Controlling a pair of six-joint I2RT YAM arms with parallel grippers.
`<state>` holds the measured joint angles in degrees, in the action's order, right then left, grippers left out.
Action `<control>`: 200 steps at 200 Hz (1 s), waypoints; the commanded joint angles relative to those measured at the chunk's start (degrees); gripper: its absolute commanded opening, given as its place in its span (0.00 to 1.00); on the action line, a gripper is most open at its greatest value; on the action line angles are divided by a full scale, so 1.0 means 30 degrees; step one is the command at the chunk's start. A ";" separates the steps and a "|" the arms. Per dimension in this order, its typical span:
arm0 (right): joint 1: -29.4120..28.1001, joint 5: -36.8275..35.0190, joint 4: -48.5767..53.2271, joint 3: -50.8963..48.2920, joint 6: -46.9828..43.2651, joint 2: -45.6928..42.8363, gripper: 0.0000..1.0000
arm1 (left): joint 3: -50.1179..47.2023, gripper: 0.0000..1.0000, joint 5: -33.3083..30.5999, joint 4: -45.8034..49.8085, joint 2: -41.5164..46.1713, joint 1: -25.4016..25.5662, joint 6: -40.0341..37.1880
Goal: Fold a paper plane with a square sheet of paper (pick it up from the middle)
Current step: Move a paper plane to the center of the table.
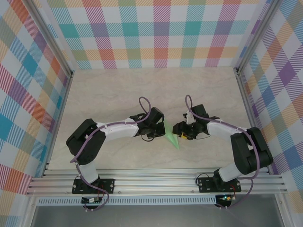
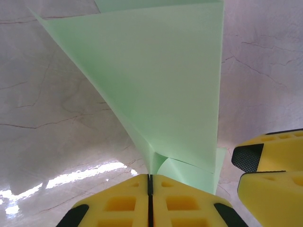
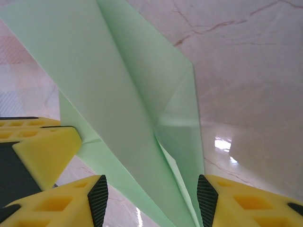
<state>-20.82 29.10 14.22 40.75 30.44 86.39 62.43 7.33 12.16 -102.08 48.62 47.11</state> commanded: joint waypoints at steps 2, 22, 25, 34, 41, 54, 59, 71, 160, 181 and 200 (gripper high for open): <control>0.0033 0.1662 -0.0379 0.0558 -0.0770 0.0665 0.55 | -0.0128 0.09 -0.0288 0.0397 0.0537 0.0110 -0.0206; 0.0026 0.1826 -0.0439 0.0640 -0.0829 0.0997 0.55 | -0.0097 0.09 -0.0220 0.0355 0.0495 0.0113 -0.0195; 0.0011 0.1880 -0.0455 0.0605 -0.0840 0.0998 0.55 | -0.0091 0.09 -0.0218 0.0368 0.0484 0.0119 -0.0201; 0.0001 0.1951 -0.0510 0.0567 -0.0870 0.0927 0.55 | -0.0055 0.09 -0.0249 0.0393 0.0496 0.0116 -0.0231; -0.0017 0.2037 -0.0535 0.0512 -0.0888 0.0832 0.55 | -0.0091 0.09 -0.0247 0.0384 0.0485 0.0120 -0.0228; -0.0104 0.2067 -0.0442 0.0486 -0.1089 0.0652 0.55 | -0.0098 0.09 -0.0233 0.0399 0.0472 0.0076 -0.0233; -0.0142 0.2065 -0.0351 0.0479 -0.1172 0.0620 0.55 | -0.0098 0.09 -0.0218 0.0399 0.0448 0.0086 -0.0221; -0.0230 0.2033 -0.0084 0.0544 -0.1513 0.0703 0.55 | -0.0133 0.09 -0.0204 0.0326 0.0425 0.0082 -0.0200; -0.1597 -0.0756 0.1695 0.1481 -0.2609 0.1057 0.44 | -0.0216 0.09 -0.0161 0.0270 0.0437 0.0082 -0.0141; -0.1906 -0.1389 0.2053 0.1639 -0.2783 0.1223 0.41 | -0.0229 0.09 -0.0145 0.0281 0.0408 0.0110 -0.0118; -0.2311 -0.2112 0.2462 0.1979 -0.3022 0.1569 0.38 | -0.0245 0.09 -0.0132 0.0278 0.0367 0.0086 -0.0133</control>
<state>-26.37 26.15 18.52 44.60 23.77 89.49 62.43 7.38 12.14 -102.08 48.62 47.09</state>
